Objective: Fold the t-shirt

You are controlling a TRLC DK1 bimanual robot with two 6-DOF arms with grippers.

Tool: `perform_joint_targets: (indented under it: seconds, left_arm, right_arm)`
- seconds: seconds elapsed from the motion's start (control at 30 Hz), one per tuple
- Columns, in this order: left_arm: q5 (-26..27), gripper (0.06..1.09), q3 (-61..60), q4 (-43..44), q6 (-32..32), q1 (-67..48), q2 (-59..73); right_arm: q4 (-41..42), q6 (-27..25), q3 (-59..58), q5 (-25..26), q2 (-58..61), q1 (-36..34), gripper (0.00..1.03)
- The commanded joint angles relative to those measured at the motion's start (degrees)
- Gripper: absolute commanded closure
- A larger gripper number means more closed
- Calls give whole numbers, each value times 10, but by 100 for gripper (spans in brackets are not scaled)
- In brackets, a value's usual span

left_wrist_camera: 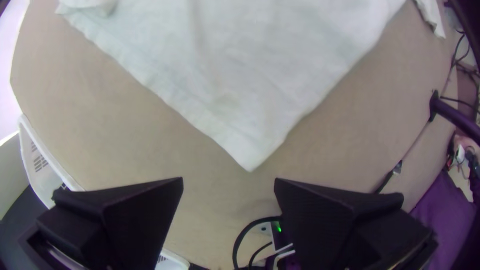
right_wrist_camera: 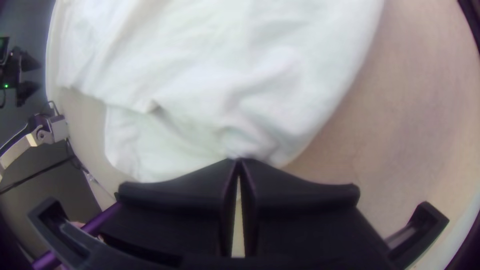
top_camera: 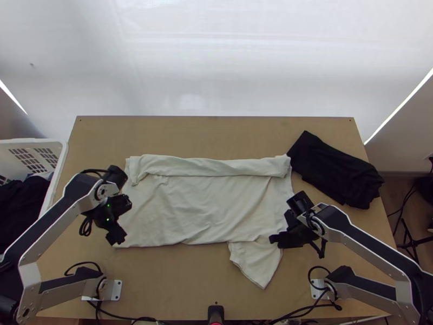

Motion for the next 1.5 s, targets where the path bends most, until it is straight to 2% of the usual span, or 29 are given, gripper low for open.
perform_joint_targets:
  seconds: [0.0, 0.1, 0.5, 0.53, 0.6, 0.7, 0.73, 0.9, 1.27, 1.47]
  left_arm:
    - [-17, 19, -32, 0, 9, -43, 16]
    - [2, 19, -54, 33, 10, -49, 17]
    - [1, 20, -130, 99, -13, -56, 47]
    - [2, 28, -131, 99, -14, -55, 48]
    - [3, 52, -137, 126, -20, -52, 45]
    - [18, 99, -140, 153, -28, -48, 44]
    - [25, 105, -143, 154, -29, -47, 44]
    - [37, 105, -153, 187, -38, -38, 36]
    - [84, 105, -105, 158, -39, 80, -66]
    - [105, 105, -69, 174, -86, 102, -66]
  right_arm:
    - [1, 0, 1, 1, -5, 1, 100]
    - [1, 1, 2, 2, -5, 1, 100]
    - [1, 1, 2, 8, -11, 0, 100]
    - [1, 1, 1, 8, -12, 0, 100]
    - [-1, 3, 1, 8, -12, 0, 100]
    - [-3, 8, 3, 8, -13, 0, 100]
    - [-3, 11, 4, 8, -14, 0, 100]
    - [-12, 14, 11, 8, -29, -9, 100]
    - [-61, 13, 55, 8, -108, -47, 100]
    - [-63, 13, 101, 8, -117, -51, 100]
